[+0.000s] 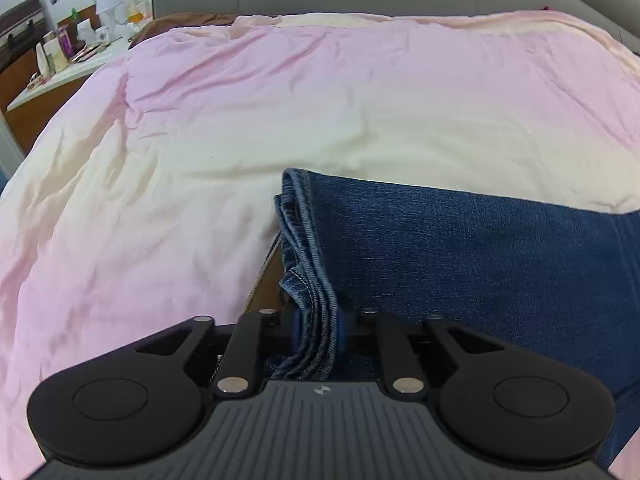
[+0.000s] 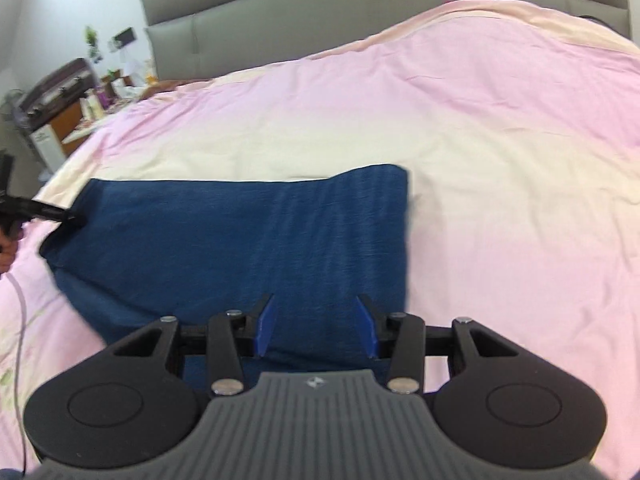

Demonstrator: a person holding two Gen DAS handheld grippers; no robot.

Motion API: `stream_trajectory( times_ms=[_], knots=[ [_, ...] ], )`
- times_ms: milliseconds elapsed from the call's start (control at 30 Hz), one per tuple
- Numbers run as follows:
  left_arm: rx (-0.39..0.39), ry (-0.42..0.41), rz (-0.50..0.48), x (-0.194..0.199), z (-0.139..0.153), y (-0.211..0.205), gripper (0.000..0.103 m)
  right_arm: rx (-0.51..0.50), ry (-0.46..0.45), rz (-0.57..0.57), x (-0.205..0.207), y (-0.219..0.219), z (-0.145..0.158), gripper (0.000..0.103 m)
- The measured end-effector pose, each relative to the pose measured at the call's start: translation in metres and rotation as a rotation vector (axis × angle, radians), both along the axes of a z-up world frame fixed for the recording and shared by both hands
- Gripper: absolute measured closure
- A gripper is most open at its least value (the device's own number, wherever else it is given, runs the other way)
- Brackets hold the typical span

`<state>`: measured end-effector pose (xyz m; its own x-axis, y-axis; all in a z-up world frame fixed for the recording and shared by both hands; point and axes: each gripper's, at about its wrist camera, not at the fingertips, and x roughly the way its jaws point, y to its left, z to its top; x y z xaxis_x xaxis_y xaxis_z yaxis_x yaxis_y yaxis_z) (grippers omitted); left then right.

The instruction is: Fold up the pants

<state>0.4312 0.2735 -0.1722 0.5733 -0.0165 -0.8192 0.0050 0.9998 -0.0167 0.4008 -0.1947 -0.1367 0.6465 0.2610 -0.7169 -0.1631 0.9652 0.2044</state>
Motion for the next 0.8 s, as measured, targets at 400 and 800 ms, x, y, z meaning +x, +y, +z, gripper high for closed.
stream_trajectory(
  times_ms=[400,800],
  knots=[
    [-0.261,0.067,0.041,-0.040,0.001,0.044,0.046,0.041,0.079,-0.109,-0.019,-0.035,-0.037,0.053],
    [0.074,-0.060,0.135,-0.063,0.009,0.016,0.062,-0.048,0.068,-0.064,-0.026,-0.014,-0.044,0.052]
  ],
)
